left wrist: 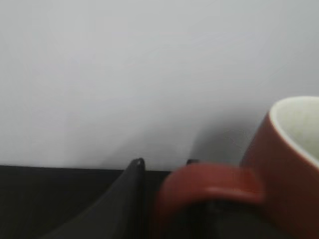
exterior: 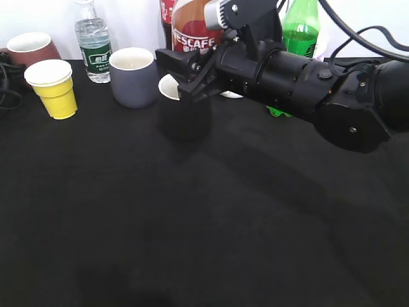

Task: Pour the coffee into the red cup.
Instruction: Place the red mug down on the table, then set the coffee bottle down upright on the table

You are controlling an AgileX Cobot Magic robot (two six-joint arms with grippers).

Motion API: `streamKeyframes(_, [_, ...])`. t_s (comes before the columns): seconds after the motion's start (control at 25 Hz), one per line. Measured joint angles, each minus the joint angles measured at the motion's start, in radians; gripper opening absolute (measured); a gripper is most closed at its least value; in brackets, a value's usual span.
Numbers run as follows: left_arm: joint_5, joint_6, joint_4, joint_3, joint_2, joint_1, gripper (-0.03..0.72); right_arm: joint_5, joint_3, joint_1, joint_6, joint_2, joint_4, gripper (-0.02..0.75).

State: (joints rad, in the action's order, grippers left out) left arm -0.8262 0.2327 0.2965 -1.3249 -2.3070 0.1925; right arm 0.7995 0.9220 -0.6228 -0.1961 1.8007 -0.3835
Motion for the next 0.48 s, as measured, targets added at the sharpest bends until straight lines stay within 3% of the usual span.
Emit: streamKeyframes(0.48, [-0.020, 0.001, -0.003, 0.207, 0.135, 0.002, 0.281, 0.000, 0.000, 0.000, 0.000, 0.000, 0.001, 0.535])
